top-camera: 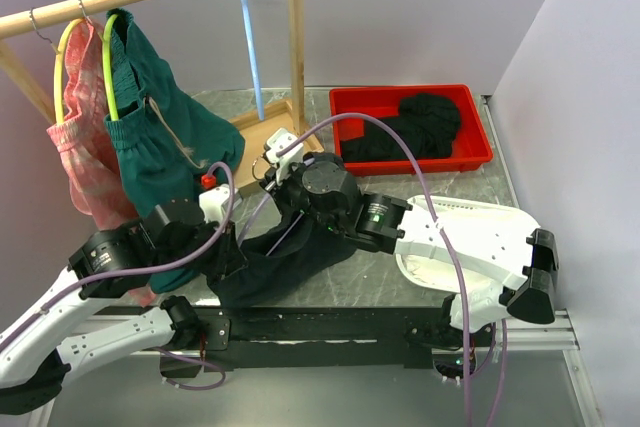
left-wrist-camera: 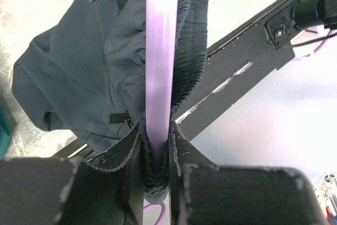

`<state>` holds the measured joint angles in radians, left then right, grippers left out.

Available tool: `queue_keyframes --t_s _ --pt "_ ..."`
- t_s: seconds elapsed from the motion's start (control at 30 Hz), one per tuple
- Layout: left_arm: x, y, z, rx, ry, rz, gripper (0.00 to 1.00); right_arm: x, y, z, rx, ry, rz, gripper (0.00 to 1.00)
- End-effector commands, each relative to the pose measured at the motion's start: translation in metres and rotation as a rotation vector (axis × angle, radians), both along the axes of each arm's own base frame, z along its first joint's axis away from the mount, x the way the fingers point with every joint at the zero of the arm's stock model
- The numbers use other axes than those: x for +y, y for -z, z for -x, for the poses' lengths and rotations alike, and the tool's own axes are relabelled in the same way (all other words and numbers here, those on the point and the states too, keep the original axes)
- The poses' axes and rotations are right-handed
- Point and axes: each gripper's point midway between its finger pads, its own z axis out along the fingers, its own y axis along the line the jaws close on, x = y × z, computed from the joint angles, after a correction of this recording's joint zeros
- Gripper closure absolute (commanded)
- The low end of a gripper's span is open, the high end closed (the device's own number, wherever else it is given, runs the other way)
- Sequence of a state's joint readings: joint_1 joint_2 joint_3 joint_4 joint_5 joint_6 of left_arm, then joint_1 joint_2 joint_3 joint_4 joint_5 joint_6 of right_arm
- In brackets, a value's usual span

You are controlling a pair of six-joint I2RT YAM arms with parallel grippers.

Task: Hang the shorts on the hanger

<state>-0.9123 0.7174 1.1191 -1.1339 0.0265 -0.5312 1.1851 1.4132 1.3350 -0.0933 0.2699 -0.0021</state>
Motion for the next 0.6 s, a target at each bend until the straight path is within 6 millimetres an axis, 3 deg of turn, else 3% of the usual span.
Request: queue_keyframes --t_s 0.0,0.03,0.17,0.23,0.27,0.47,0.57 --pt "0.001 -0.022 -0.021 -0.086 -0.104 0.055 0.99 0.003 -0.055 -0.005 -0.063 0.015 -0.125 1.00" --pt "0.002 -0.023 -0.022 -0.091 -0.112 0.057 0.99 0.004 -0.055 -0.005 -0.062 0.015 -0.122 1.00" --pt "0.007 -0.034 -0.026 -0.113 -0.154 0.073 0.99 0.002 -0.054 -0.008 -0.057 0.038 -0.117 0.62" --pt "0.007 -0.037 -0.025 -0.109 -0.159 0.084 0.99 -0.001 -0.056 -0.009 -0.059 0.046 -0.120 0.54" --pt "0.007 -0.036 -0.025 -0.108 -0.160 0.081 0.99 -0.002 -0.057 -0.009 -0.061 0.050 -0.120 0.45" --pt "0.021 -0.040 -0.032 -0.129 -0.248 0.068 0.99 -0.023 -0.070 -0.025 -0.039 0.169 -0.157 0.25" --pt "0.028 -0.047 -0.033 -0.135 -0.304 0.089 0.99 -0.038 -0.083 -0.043 0.001 0.224 -0.219 0.23"
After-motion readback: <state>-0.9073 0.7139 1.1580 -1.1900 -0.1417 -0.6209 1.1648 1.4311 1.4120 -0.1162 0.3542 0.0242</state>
